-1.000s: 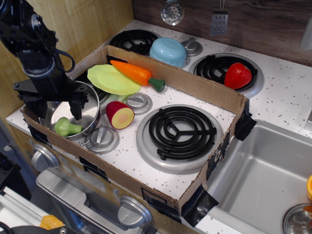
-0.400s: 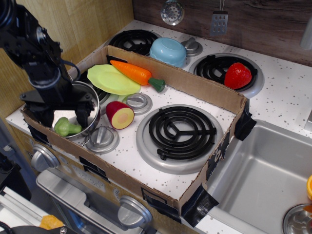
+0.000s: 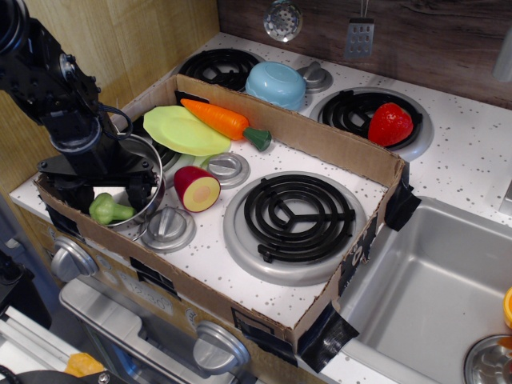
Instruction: Take broccoli out of pan
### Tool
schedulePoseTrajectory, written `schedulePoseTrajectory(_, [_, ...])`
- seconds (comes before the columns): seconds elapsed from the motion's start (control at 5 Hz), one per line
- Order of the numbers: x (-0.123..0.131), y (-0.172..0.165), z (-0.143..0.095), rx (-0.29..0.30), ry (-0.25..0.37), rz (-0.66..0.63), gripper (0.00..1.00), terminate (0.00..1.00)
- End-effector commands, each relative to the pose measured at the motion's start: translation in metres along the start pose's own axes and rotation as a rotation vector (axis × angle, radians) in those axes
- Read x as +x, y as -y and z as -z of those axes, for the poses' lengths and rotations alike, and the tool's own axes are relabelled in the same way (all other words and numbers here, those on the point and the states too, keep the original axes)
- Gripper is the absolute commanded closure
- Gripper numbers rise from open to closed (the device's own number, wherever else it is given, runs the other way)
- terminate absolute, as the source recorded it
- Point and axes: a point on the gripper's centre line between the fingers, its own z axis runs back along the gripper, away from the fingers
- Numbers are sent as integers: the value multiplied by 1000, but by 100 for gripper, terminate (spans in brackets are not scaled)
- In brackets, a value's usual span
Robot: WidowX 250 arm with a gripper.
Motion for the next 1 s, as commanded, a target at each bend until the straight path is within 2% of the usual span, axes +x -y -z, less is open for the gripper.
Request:
schedulePoseTrajectory(0.0, [6,-1,-14,19,11,28,100,0])
schedulePoseTrajectory(0.2, [9,-1,-21,31,19,41,100,0])
schedulePoseTrajectory(0.6, [47,8,-57,87,41,105,100,0])
schedulePoseTrajectory(0.8, [58,29,-79,68,52,113,100,0])
